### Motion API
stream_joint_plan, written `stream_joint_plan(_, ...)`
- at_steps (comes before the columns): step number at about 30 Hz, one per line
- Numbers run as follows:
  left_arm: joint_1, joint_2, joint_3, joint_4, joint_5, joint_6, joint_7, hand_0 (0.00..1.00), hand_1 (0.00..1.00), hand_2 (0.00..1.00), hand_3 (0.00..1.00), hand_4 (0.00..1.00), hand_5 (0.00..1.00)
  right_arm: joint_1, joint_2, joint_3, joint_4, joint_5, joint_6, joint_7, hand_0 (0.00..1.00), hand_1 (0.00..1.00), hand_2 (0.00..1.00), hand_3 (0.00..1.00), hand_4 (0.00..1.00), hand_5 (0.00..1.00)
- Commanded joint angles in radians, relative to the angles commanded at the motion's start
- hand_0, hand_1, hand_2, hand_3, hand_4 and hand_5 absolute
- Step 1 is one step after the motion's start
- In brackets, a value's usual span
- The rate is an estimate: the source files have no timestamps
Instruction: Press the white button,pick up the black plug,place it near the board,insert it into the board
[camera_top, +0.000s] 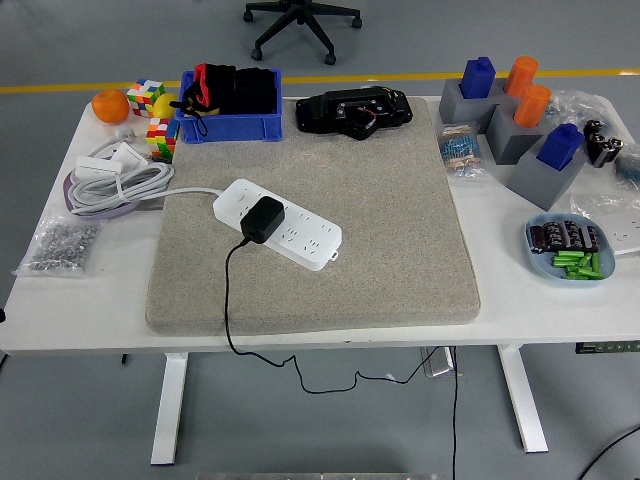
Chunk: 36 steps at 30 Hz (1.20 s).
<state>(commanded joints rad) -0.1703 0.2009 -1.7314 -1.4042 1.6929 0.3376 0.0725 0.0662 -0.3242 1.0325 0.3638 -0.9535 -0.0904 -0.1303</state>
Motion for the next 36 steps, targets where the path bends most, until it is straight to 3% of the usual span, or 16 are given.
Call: stream_joint_plan(36,-0.022,-0.007,0.051,0.009,-0.027,-0.006,0.010,0.873,0.857,0.815,0.766,0.763,0.457,0.016,-0.004,0.003,-0.006,0.006,-0.002,-0.001,0.590,0.580,0.641,0.550,0.639,0.385)
